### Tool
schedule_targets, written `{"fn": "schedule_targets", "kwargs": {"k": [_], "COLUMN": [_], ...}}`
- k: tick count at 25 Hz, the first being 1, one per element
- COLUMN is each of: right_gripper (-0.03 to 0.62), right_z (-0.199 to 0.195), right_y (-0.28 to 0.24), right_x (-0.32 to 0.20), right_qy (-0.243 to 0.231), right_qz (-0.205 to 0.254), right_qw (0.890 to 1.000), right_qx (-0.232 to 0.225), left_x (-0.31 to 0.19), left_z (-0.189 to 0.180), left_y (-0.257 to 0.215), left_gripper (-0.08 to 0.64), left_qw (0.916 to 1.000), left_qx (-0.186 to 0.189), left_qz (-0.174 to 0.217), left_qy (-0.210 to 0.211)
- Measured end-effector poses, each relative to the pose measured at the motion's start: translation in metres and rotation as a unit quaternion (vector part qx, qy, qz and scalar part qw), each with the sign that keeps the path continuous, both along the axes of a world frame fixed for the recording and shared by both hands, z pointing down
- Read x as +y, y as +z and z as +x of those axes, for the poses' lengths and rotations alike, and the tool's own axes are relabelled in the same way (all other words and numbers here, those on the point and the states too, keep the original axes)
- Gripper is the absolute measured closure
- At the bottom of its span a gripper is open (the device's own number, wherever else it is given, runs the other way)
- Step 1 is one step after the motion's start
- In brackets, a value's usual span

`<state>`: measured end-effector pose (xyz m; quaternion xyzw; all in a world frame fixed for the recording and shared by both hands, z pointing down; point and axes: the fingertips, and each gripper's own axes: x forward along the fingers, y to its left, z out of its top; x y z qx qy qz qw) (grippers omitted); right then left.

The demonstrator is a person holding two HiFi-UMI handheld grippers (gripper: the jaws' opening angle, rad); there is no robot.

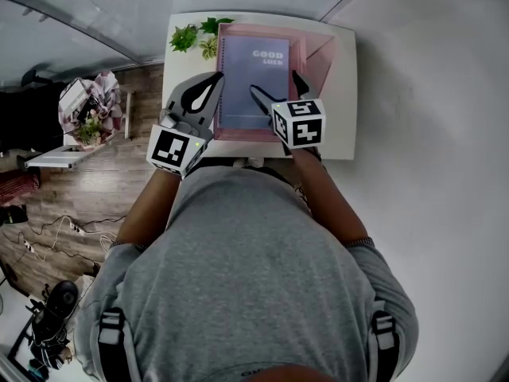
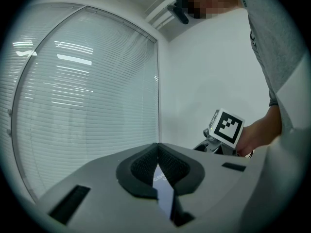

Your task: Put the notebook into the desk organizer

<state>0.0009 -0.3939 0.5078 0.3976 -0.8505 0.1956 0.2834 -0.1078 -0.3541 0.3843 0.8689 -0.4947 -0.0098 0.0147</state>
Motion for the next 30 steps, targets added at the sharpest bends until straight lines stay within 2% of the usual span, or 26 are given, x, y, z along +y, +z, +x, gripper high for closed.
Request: {"fn": "schedule_targets", "kwargs": {"k": [9, 14, 18, 22, 25, 27, 30], "right_gripper": [0.133, 0.133, 0.221, 0.408, 0.482, 0.572, 0.586], "right_z": [0.008, 0.014, 0.015, 0.017, 0.018, 0.019, 0.020], "right_y": [-0.047, -0.092, -0.118, -0.130, -0.134, -0.139, -0.148], "right_x": [0.001, 0.007, 0.017, 0.034, 0.044, 0.050, 0.060], "right_qy": [-0.008, -0.023, -0.058, -0.086, -0.104, -0.109, -0.120], "right_qz": [0.054, 0.120, 0.185, 0.234, 0.255, 0.263, 0.272], "right_qw": [0.997, 0.987, 0.976, 0.962, 0.953, 0.949, 0.942], "right_qx": [-0.063, -0.101, -0.102, -0.113, -0.126, -0.138, -0.157], "left_x": [0.005, 0.009, 0.010, 0.016, 0.021, 0.025, 0.031], "left_z": [0.010, 0.015, 0.021, 0.030, 0.036, 0.040, 0.043], "left_y": [-0.008, -0.009, -0.028, -0.036, -0.038, -0.038, -0.032], "left_gripper": [0.540, 0.540, 0.540, 0.540, 0.540, 0.540, 0.540], "left_qw": [0.9997, 0.9996, 0.9994, 0.9991, 0.9989, 0.9990, 0.9995], "left_qx": [-0.014, -0.026, -0.014, -0.008, -0.007, -0.009, -0.019], "left_qz": [0.021, 0.003, 0.033, 0.041, 0.045, 0.043, 0.022], "left_qy": [0.003, 0.001, -0.004, -0.007, -0.007, -0.005, -0.006]}}
